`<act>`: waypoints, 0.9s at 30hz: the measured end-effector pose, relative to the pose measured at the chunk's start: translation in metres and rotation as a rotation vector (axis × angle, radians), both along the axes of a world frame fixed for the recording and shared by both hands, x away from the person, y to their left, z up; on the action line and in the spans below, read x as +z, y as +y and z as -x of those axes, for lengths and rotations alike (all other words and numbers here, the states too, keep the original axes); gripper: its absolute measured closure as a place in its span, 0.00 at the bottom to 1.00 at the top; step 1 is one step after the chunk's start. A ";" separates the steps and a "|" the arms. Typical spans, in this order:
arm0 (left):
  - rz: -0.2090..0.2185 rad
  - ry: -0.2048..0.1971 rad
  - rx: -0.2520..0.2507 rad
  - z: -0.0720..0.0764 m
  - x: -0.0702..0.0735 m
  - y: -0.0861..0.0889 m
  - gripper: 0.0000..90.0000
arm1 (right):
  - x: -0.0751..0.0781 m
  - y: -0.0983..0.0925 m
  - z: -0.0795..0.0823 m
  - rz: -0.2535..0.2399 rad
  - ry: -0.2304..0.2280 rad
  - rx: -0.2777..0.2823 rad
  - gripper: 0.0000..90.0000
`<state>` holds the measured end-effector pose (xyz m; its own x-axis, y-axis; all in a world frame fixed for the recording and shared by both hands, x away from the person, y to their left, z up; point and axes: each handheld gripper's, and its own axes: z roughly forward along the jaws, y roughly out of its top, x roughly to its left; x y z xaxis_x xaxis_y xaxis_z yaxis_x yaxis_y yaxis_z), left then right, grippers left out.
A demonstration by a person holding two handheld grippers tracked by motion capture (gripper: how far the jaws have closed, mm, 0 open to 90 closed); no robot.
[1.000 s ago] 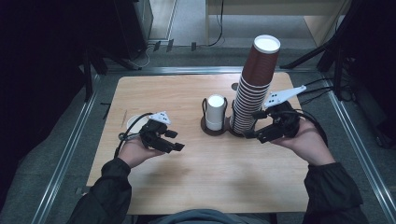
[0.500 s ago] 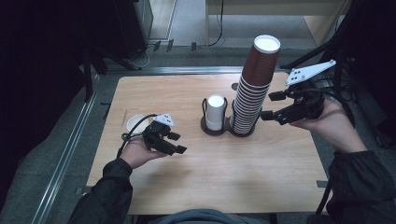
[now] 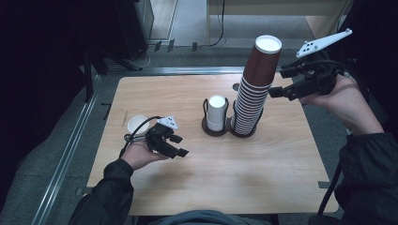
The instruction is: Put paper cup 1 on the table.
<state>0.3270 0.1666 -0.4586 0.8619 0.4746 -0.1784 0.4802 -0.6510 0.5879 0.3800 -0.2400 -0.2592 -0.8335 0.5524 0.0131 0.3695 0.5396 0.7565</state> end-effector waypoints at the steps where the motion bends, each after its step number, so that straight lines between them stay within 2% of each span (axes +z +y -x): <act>1: -0.003 0.001 -0.004 0.000 0.000 0.000 0.40 | 0.001 0.001 -0.003 -0.001 0.001 -0.010 0.18; 4: -0.007 0.000 -0.011 0.000 0.000 -0.001 0.40 | 0.003 0.001 -0.012 -0.019 0.004 -0.019 0.17; 9: -0.012 -0.004 -0.020 0.001 -0.001 -0.002 0.40 | 0.007 0.002 -0.029 -0.044 0.012 -0.003 0.16; 14: -0.014 0.006 -0.029 0.000 -0.002 -0.004 0.40 | 0.010 0.006 -0.041 -0.067 0.008 -0.022 0.15; 19: -0.018 0.008 -0.034 0.001 -0.003 -0.004 0.40 | 0.008 0.017 -0.048 -0.077 -0.003 -0.016 0.14; 22: -0.021 0.005 -0.036 0.002 -0.003 -0.004 0.39 | 0.006 0.024 -0.051 -0.058 -0.004 -0.019 0.12; 27: -0.030 0.002 -0.040 0.002 -0.004 -0.005 0.40 | 0.004 0.031 -0.055 -0.062 -0.011 -0.023 0.10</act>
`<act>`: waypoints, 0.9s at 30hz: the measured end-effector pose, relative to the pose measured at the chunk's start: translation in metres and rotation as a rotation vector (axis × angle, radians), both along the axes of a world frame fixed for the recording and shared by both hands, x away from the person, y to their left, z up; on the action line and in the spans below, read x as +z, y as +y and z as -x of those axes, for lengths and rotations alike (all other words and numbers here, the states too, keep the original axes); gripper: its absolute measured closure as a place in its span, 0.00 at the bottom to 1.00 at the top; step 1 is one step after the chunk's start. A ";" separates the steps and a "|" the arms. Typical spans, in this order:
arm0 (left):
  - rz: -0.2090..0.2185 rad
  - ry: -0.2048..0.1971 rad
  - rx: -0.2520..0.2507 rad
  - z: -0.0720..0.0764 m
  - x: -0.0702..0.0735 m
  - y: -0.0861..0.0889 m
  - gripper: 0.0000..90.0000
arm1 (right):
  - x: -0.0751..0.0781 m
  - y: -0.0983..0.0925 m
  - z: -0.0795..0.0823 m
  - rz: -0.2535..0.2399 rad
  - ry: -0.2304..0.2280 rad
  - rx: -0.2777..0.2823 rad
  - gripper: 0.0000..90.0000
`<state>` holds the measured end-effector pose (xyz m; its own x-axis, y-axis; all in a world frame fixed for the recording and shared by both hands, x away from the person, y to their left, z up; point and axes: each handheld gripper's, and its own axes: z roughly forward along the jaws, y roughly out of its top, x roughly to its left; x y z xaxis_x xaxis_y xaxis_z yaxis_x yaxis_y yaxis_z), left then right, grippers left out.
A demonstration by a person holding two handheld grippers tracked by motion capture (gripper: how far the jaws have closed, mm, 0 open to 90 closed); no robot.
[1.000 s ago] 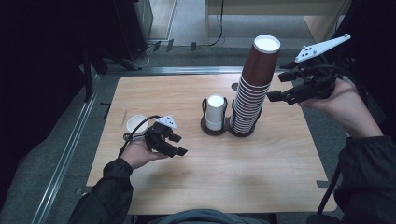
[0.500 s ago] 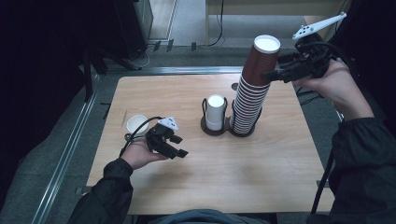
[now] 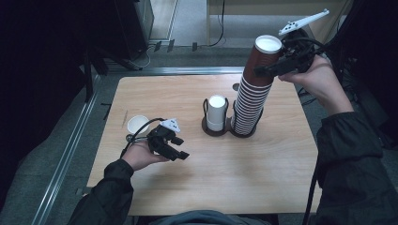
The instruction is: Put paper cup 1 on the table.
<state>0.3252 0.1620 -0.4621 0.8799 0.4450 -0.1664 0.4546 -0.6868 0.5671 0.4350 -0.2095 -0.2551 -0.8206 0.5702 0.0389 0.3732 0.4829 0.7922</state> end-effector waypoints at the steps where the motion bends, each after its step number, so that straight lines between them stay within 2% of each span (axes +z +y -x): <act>1: -0.001 0.002 -0.001 0.000 0.000 0.000 0.40 | 0.000 0.001 0.000 -0.007 -0.003 0.001 0.12; 2: -0.001 0.003 -0.002 0.000 0.000 0.000 0.40 | 0.001 0.001 0.000 -0.013 -0.008 0.004 0.15; 7: -0.007 0.002 -0.004 0.000 -0.001 -0.001 0.40 | 0.001 0.002 0.003 -0.004 -0.045 0.013 0.16; 22: -0.017 0.010 -0.011 0.001 -0.003 -0.002 0.40 | 0.005 0.002 0.003 0.007 -0.044 0.018 0.18; 27: -0.014 0.012 -0.008 0.000 -0.003 -0.002 0.40 | 0.012 0.001 0.004 -0.018 -0.059 0.015 0.19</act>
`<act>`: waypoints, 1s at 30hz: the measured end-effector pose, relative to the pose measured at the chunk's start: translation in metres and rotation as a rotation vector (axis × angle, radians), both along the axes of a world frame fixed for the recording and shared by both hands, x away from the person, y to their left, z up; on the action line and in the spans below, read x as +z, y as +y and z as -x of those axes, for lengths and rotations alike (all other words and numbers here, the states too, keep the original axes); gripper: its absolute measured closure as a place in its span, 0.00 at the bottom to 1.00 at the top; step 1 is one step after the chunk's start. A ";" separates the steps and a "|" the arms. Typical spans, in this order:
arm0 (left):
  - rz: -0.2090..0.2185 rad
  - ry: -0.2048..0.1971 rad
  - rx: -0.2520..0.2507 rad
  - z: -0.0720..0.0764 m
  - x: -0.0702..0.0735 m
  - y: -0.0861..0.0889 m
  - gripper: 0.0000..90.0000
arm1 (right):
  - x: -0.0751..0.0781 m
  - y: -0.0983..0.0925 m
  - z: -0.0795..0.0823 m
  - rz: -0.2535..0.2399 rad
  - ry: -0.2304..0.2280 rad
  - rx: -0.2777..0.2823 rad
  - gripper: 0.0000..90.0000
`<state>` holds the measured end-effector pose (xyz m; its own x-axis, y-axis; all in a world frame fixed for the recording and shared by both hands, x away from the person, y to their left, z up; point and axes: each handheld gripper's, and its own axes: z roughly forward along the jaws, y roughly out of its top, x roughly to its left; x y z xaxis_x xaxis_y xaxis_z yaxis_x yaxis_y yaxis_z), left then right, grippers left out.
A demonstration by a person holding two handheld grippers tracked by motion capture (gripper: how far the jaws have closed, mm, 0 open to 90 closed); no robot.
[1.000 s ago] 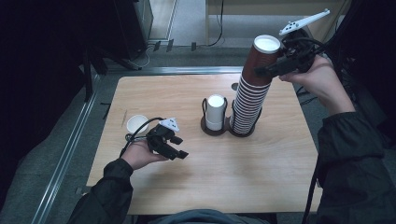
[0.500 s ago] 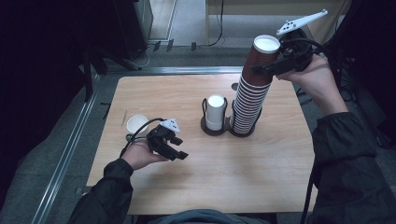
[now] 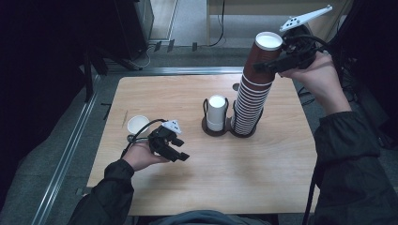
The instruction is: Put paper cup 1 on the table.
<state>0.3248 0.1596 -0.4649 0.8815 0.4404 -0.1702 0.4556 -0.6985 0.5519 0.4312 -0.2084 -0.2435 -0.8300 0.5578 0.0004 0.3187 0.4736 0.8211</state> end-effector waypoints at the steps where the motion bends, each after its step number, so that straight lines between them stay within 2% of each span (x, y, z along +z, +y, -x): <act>1: -0.004 0.000 -0.005 0.000 0.000 0.000 0.40 | 0.002 0.000 0.000 0.001 -0.002 -0.001 0.19; 8: -0.005 0.001 -0.001 0.000 -0.001 -0.001 0.40 | 0.013 0.001 0.002 -0.001 -0.002 -0.002 0.19; 15: -0.005 0.005 -0.003 0.000 -0.001 0.000 0.40 | 0.032 0.002 0.007 -0.018 -0.043 -0.001 0.19; 20: -0.004 0.008 -0.007 0.000 -0.002 -0.002 0.40 | 0.044 0.005 0.012 -0.002 -0.081 -0.002 0.19; 30: 0.016 0.009 -0.002 -0.001 0.000 0.001 0.40 | 0.074 0.009 0.022 -0.008 -0.133 0.007 0.19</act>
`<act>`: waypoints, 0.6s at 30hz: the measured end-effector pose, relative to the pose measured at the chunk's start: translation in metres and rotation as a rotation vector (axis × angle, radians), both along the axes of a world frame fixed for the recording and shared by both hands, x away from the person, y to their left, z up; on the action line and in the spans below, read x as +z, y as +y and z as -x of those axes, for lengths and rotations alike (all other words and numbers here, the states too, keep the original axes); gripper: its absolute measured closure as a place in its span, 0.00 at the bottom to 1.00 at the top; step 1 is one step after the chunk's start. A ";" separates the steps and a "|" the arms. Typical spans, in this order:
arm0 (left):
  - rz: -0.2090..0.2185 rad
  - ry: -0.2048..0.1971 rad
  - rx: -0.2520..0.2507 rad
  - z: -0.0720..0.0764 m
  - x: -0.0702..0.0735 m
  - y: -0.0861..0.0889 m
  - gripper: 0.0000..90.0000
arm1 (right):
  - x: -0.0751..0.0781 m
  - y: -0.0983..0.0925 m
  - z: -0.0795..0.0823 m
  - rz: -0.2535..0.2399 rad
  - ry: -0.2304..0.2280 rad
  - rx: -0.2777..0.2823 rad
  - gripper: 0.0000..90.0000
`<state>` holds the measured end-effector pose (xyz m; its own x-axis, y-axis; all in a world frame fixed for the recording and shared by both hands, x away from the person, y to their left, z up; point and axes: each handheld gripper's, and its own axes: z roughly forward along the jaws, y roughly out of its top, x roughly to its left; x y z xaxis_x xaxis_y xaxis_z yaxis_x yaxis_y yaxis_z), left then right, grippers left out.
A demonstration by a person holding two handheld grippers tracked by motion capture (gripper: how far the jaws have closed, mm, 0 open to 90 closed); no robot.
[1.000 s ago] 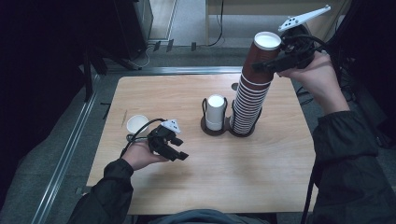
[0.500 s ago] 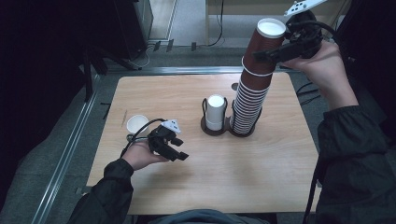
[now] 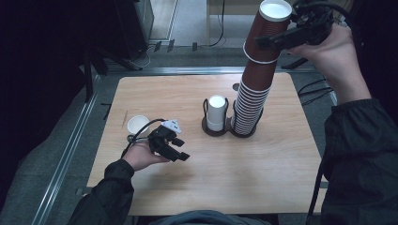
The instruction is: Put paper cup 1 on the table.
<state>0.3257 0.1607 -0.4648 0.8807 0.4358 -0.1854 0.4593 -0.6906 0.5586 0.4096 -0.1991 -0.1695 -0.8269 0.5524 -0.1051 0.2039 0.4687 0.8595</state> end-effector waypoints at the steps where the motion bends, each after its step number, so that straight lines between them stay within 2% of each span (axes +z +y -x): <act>1: -0.001 0.000 0.001 0.000 0.000 0.000 0.39 | 0.003 0.001 0.002 0.002 -0.003 0.003 0.19; 3: 0.003 -0.001 0.002 0.000 0.000 0.001 0.39 | 0.009 0.003 0.006 -0.005 -0.013 0.016 0.19; 8: 0.021 -0.002 0.012 0.000 0.002 0.003 0.39 | 0.014 0.011 0.016 -0.022 0.000 0.069 0.19; 18: 0.059 -0.006 0.034 -0.002 0.007 0.009 0.38 | 0.000 0.035 0.038 -0.032 0.041 0.188 0.19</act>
